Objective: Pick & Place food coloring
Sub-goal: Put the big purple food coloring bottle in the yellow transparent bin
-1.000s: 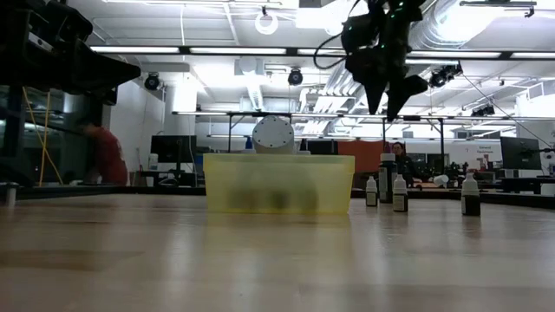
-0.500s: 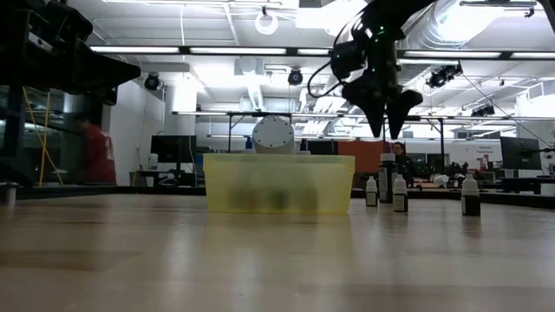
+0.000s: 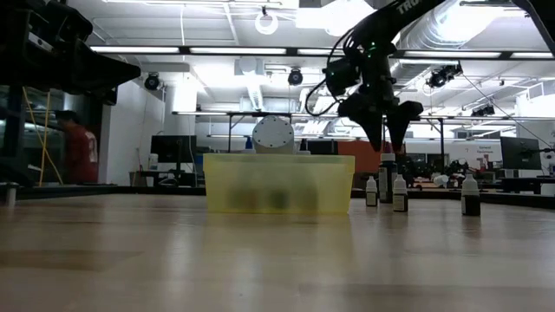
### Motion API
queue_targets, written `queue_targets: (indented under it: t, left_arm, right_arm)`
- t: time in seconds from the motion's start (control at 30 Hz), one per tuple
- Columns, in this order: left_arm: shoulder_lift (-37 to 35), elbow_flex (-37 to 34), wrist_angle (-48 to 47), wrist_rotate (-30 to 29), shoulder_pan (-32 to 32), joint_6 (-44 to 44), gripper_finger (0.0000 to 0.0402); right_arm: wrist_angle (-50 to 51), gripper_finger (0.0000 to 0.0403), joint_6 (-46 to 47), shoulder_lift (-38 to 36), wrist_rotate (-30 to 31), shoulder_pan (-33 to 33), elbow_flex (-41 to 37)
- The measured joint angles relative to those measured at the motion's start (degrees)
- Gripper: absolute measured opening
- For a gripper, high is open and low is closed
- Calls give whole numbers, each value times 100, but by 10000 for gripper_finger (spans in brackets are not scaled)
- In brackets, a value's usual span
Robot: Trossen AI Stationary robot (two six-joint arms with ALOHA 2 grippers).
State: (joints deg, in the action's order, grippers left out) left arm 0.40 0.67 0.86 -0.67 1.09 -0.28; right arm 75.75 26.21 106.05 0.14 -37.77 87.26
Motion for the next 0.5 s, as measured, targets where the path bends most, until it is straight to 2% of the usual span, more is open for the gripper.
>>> queue_targets:
  t: [0.33,0.5]
  left_arm:
    - [0,0,0,1,-1,1,0]
    - [0,0,0,0,-1,0,0]
  right_arm:
    - [-23,245,238,191,-68,-87,-5]
    - [-266,245,342,195,-207,-132,-319]
